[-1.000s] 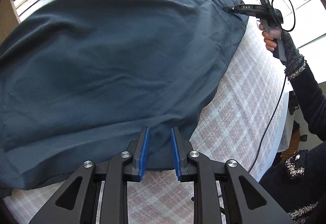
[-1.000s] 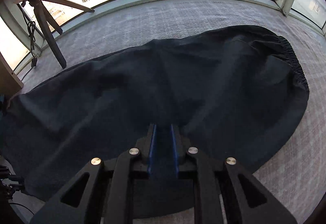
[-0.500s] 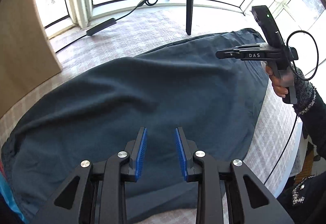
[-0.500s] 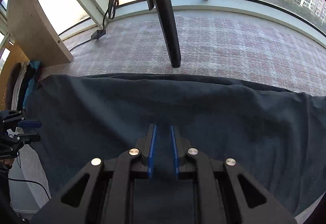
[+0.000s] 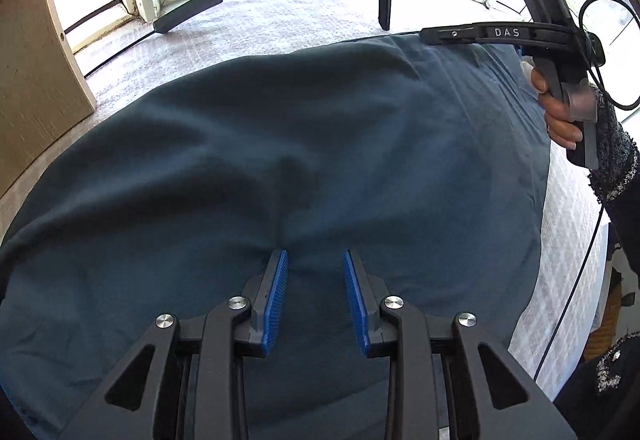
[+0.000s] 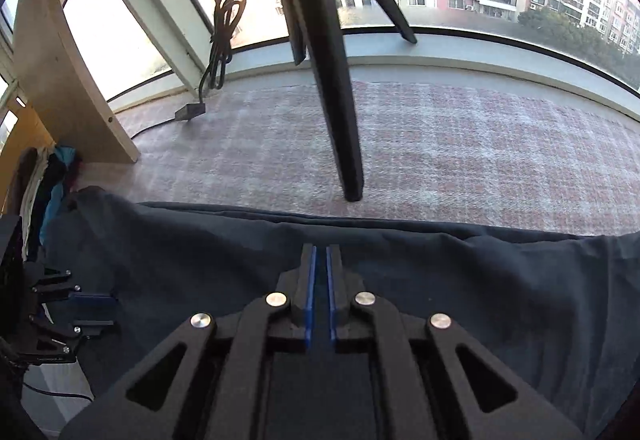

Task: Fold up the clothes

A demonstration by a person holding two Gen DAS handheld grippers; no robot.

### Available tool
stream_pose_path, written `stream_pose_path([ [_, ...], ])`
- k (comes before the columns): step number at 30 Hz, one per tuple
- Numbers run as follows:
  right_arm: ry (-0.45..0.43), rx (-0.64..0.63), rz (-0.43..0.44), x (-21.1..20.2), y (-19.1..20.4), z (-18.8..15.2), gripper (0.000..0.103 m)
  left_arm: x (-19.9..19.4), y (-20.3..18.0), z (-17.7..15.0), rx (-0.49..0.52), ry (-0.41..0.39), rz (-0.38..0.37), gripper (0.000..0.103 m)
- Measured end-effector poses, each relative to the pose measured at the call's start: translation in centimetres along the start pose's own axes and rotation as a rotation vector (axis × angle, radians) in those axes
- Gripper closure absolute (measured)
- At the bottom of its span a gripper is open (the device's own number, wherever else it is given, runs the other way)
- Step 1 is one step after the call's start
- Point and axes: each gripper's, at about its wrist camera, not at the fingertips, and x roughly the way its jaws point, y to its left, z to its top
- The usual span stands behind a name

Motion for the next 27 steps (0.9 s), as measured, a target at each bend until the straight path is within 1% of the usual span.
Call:
stream_pose_path([
  [1,0.013,-0.013,0.007,0.7,0.6,0.0,0.098,0.0,0.1,0.0,-0.003,-0.002,-0.004,0.075],
  [2,0.002,-0.021,-0.025,1.2,0.9,0.1,0.098,0.0,0.2,0.0,-0.01,-0.005,-0.007,0.075],
  [3,-0.009,-0.028,-0.056,1.7,1.1,0.1,0.102,-0.1,0.3,-0.1,-0.023,-0.005,-0.01,0.075],
  [4,-0.019,-0.027,-0.088,2.0,1.2,0.2,0.102,-0.2,0.5,-0.2,-0.038,0.001,-0.005,0.075],
  [5,-0.026,-0.002,-0.119,1.7,0.6,0.3,0.102,-1.1,1.1,-0.8,-0.06,-0.007,0.015,0.075],
  [7,-0.039,0.049,-0.183,1.1,-0.6,0.6,0.102,-3.8,3.1,-2.8,-0.125,-0.058,0.072,0.075],
  [8,-0.046,0.071,-0.2,0.6,-1.1,0.6,0.097,-5.2,4.1,-3.7,-0.158,-0.083,0.101,0.075],
  [10,-0.058,0.092,-0.155,-1.1,-1.6,0.0,0.097,-7.9,6.1,-5.7,-0.223,-0.133,0.158,0.075],
  [12,-0.05,0.108,-0.089,-2.6,-1.5,-1.0,0.095,-10.7,8.2,-7.7,-0.288,-0.184,0.215,0.074],
  [13,-0.044,0.109,-0.065,-3.0,-1.2,-1.6,0.093,-11.4,9.4,-8.8,-0.33,-0.187,0.223,0.074],
  [15,-0.018,0.091,-0.02,-3.1,0.2,-2.7,0.084,-10.9,12.2,-11.2,-0.416,-0.135,0.194,0.074],
  [16,0.003,0.075,-0.016,-2.5,1.2,-3.1,0.084,-9.9,13.0,-12.2,-0.431,-0.089,0.184,0.074],
  [17,0.021,0.056,-0.017,-1.8,2.1,-3.5,0.084,-9.0,13.4,-13.0,-0.432,-0.053,0.189,0.075],
  [18,0.033,0.032,-0.029,-1.3,2.8,-3.9,0.084,-8.0,13.2,-13.6,-0.416,-0.029,0.211,0.077],
  [19,0.045,0.015,-0.042,-0.8,3.3,-4.2,0.084,-7.6,13.0,-13.9,-0.4,-0.015,0.224,0.076],
  [21,0.069,0.025,-0.06,-0.3,3.6,-4.6,0.084,-8.1,12.3,-13.9,-0.381,-0.016,0.231,0.075],
  [23,0.059,0.072,-0.004,-1.3,3.2,-5.0,0.084,-9.5,11.9,-13.7,-0.389,-0.068,0.241,0.075],
  [25,0.024,0.115,0.025,-3.2,2.6,-5.8,0.084,-11.1,10.9,-13.4,-0.372,-0.107,0.269,0.075],
  [27,-0.008,0.164,0.038,-5.7,1.3,-7.1,0.084,-12.8,9.5,-13.2,-0.339,-0.15,0.268,0.075],
])
